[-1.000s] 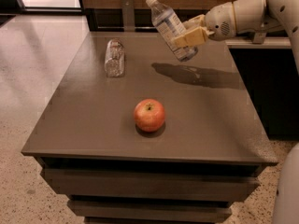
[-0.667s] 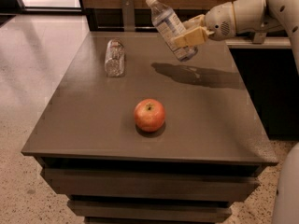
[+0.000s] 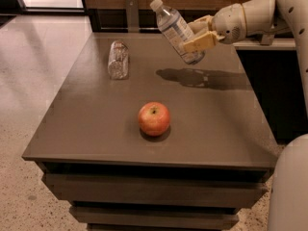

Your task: Place blue plastic bottle upright

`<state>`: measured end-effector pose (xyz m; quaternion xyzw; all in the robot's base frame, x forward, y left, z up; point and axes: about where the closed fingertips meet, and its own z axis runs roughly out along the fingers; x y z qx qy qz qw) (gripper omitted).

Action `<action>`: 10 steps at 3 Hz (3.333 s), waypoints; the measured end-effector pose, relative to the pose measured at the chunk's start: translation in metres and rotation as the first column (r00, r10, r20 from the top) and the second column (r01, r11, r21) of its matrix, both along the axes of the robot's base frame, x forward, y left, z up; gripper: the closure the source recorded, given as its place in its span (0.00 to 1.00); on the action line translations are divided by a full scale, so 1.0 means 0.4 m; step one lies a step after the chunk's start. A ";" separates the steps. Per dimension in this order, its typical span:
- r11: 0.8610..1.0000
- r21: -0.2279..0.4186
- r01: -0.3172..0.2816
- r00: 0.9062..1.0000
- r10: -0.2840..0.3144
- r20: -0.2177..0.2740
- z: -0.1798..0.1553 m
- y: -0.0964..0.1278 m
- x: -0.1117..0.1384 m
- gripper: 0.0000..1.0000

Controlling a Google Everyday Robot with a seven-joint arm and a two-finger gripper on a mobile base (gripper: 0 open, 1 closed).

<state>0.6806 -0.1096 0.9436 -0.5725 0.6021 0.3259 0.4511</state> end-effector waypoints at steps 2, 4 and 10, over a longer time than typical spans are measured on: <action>0.995 0.054 -0.080 0.992 0.075 0.099 -0.001 -0.024 -0.023 1.00; 0.980 0.172 -0.097 0.988 0.075 0.133 -0.028 -0.048 -0.046 1.00; 0.911 0.357 -0.208 0.969 0.142 0.202 -0.099 -0.123 -0.054 1.00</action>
Offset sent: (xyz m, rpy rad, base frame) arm -0.0240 -0.0218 -0.0039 0.1071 -0.1560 0.1153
